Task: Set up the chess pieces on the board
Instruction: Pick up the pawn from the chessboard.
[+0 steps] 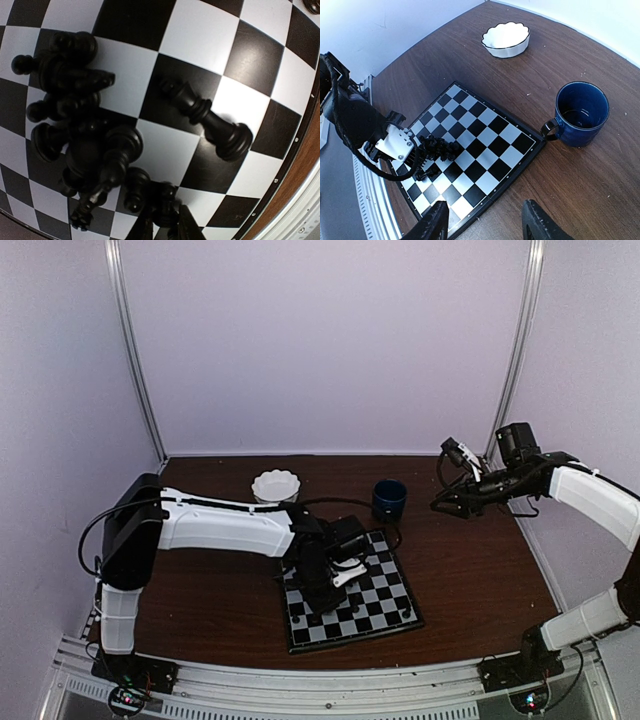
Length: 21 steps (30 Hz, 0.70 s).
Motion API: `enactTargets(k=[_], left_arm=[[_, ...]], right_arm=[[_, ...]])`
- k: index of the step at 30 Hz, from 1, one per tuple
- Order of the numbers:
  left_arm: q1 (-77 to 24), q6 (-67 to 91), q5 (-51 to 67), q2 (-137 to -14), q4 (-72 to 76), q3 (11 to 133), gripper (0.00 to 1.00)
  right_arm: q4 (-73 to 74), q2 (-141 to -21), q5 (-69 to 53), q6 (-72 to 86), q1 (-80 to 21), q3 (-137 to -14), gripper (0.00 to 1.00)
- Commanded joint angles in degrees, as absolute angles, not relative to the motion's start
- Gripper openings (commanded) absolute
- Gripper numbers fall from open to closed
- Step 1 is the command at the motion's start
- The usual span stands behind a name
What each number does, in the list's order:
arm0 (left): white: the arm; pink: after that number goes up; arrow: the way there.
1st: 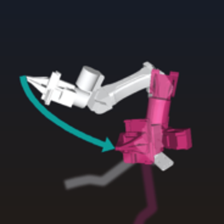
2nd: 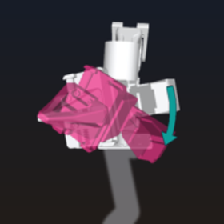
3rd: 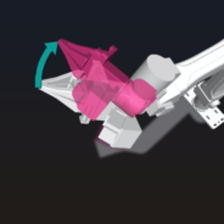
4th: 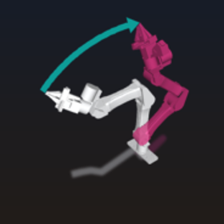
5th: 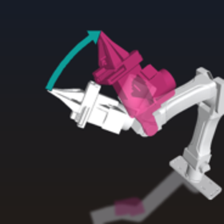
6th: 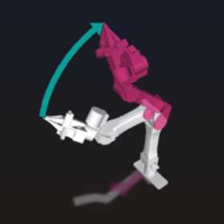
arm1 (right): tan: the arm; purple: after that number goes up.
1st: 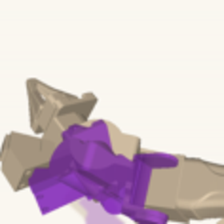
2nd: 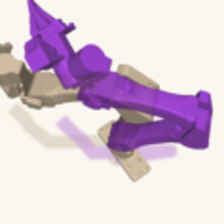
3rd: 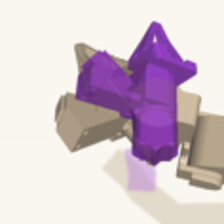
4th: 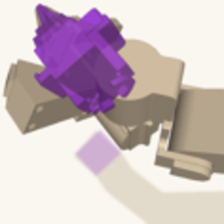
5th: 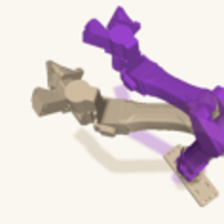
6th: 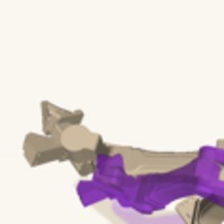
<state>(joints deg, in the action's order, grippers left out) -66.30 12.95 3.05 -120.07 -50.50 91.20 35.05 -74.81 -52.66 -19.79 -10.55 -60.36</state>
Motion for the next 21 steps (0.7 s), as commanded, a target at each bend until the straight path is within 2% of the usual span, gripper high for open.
enactTargets(k=[1, 7, 15, 21], left_arm=[[-65.9, 12.3, 3.4, -121.7, -49.1, 91.9, 0.18], [-65.9, 12.1, 3.9, -120.9, -50.9, 92.7, 0.12], [-65.9, 11.4, 5.6, -111.0, -51.2, 95.1, 0.12], [-66.0, 11.5, 5.0, -103.8, -38.8, 90.8, 0.12]], right_arm=[[34.5, -75.4, -53.1, -20.7, -10.3, -59.5, 0.52], [34.8, -75.1, -53.2, -20.6, -10.3, -59.7, 0.52], [37.5, -73.7, -53.9, -21.6, -10.3, -61.5, 0.52], [38.6, -76.2, -61.2, -17.3, -12.1, -65.7, 0.5]])
